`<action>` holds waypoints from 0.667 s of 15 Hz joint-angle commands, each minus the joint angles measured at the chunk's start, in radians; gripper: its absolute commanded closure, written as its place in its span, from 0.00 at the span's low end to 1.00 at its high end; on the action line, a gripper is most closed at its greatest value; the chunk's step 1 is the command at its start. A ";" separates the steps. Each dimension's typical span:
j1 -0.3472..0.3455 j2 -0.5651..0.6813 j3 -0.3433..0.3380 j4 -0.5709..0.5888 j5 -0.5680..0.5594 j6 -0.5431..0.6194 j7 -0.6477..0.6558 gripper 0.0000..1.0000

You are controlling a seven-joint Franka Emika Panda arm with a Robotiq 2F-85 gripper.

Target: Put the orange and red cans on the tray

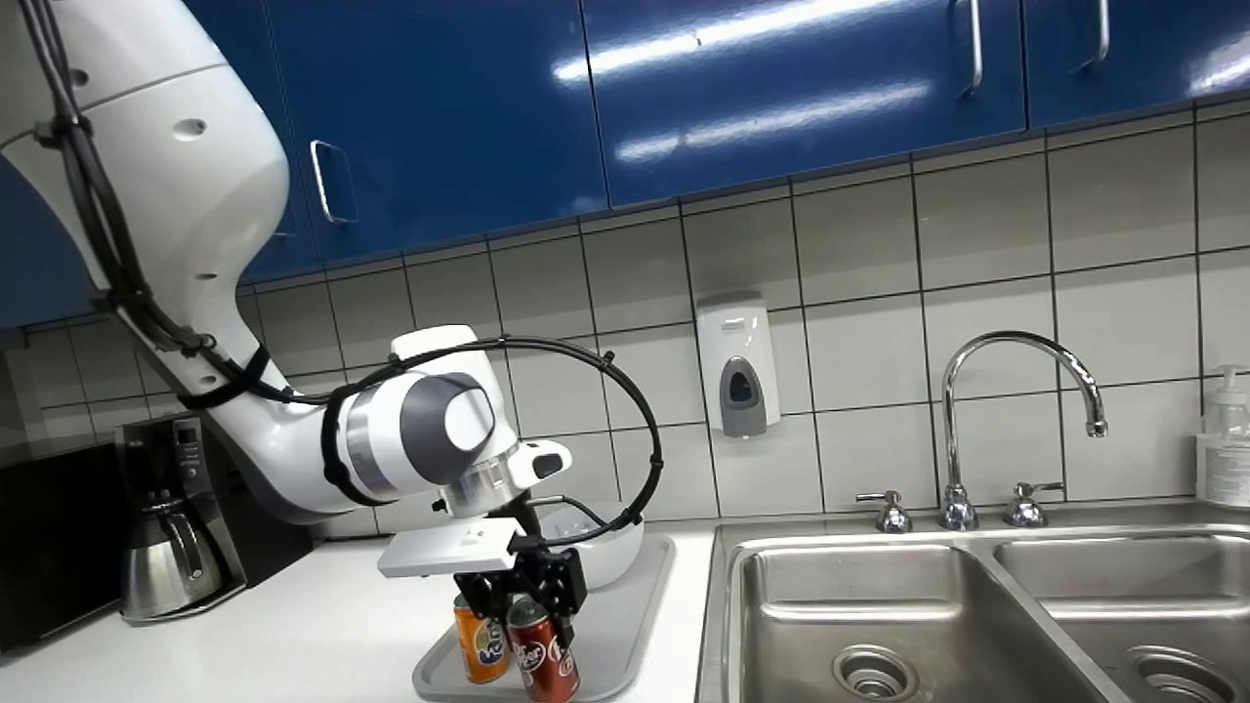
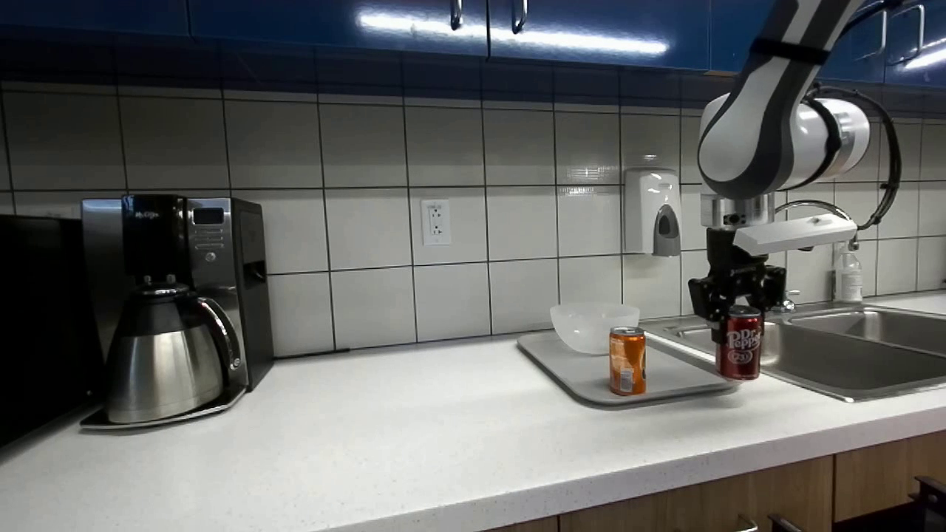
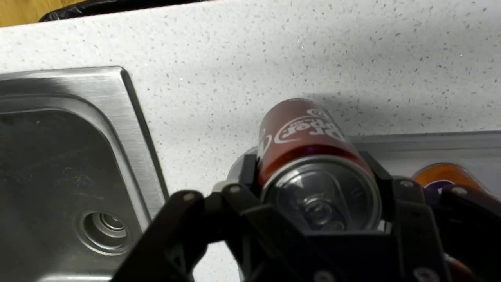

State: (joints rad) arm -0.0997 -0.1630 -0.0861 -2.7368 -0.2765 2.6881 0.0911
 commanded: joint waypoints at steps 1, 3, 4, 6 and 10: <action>-0.004 -0.001 0.011 0.037 0.027 -0.007 -0.029 0.62; -0.002 0.016 0.009 0.057 0.034 0.002 -0.036 0.62; 0.000 0.027 0.008 0.070 0.040 0.007 -0.042 0.62; 0.005 0.054 0.006 0.095 0.054 0.018 -0.060 0.62; 0.020 0.117 0.006 0.148 0.096 0.035 -0.105 0.62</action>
State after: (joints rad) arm -0.0894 -0.1013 -0.0861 -2.6482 -0.2249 2.7097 0.0417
